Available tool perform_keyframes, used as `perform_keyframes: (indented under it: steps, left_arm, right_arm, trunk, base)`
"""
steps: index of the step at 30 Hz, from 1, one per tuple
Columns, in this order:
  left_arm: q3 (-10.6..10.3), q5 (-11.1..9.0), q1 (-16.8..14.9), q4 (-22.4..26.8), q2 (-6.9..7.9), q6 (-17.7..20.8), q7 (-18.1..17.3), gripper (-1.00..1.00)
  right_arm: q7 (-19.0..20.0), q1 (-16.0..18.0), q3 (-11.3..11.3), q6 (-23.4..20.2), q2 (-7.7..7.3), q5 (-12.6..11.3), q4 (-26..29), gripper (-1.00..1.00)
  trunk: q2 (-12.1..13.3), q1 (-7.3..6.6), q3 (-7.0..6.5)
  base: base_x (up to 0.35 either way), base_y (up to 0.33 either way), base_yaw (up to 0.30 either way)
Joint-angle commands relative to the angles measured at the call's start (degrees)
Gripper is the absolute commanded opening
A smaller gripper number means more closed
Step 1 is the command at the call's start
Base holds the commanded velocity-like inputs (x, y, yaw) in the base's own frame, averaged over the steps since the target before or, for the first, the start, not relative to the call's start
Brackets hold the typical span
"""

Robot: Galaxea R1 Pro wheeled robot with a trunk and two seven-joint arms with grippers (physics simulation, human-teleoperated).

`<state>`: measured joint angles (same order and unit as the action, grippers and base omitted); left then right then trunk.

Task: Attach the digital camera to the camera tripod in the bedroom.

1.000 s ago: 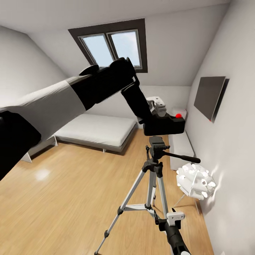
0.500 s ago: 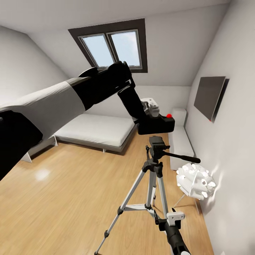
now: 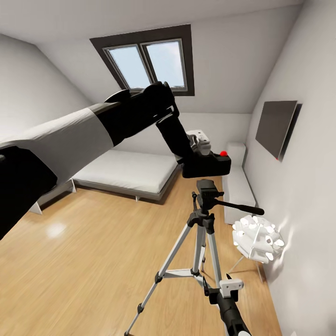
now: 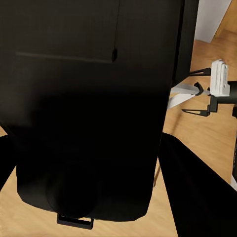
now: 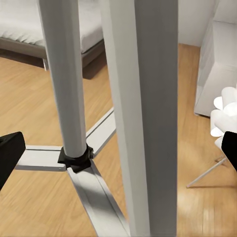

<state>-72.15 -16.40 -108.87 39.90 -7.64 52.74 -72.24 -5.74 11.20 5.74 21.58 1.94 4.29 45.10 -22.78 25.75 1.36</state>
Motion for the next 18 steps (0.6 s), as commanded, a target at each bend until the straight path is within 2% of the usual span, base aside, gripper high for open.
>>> perform_keyframes:
  steps: [1,18]
  left_arm:
    - [-0.2,-0.2,-0.1,0.0,0.0,0.3,-0.2,-1.0]
    - [-0.2,0.1,-0.1,0.4,-0.09,0.3,-0.2,-1.0]
  right_arm:
    - [-0.6,0.1,0.1,0.0,-0.01,0.5,0.0,1.0]
    - [-0.6,0.1,0.1,0.1,-0.09,0.5,0.0,1.0]
  trunk:
    - [-0.1,0.04,0.14]
    - [-0.1,0.04,0.14]
  base:
    - [0.0,0.0,0.0]
    - [0.0,0.0,0.0]
